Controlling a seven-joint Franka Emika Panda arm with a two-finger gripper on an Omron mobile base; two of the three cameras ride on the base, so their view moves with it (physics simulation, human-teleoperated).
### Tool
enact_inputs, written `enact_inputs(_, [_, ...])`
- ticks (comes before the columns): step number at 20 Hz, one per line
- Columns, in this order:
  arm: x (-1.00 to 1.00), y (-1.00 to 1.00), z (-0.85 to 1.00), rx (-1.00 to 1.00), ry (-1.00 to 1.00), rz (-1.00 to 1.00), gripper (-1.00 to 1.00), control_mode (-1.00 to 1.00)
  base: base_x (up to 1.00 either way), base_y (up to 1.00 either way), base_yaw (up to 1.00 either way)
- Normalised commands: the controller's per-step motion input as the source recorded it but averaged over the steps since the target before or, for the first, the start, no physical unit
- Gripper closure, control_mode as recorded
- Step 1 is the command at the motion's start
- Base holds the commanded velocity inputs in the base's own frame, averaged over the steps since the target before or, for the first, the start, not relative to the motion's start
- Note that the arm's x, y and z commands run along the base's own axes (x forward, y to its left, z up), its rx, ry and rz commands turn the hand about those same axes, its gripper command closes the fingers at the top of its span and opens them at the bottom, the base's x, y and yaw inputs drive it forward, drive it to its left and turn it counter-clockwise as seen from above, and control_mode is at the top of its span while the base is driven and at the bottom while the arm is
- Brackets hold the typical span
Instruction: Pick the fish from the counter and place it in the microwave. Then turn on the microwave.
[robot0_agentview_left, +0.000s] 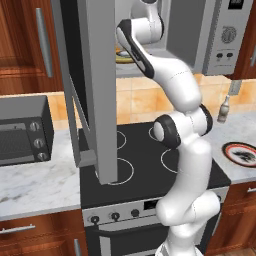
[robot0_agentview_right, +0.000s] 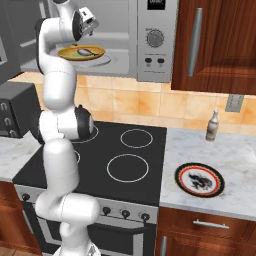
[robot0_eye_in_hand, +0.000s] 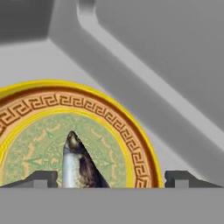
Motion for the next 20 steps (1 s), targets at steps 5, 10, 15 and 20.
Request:
enact_inputs(5, [-0.36,0.00,0.00,0.00,0.00,0.00,-1.00,-1.00,0.00,0.00,0.00])
enact_inputs(10, [-0.60,-0.01,-0.26,0.00,0.00,0.00,-1.00,-1.00,0.00,0.00,0.00])
enact_inputs(15, [-0.76,-0.12,-0.54,0.00,-0.01,0.00,-1.00,-1.00,0.00,0.00,0.00])
enact_inputs(20, [-0.90,-0.27,-0.71,0.00,-0.04,0.00,-1.00,-1.00,0.00,0.00,0.00])
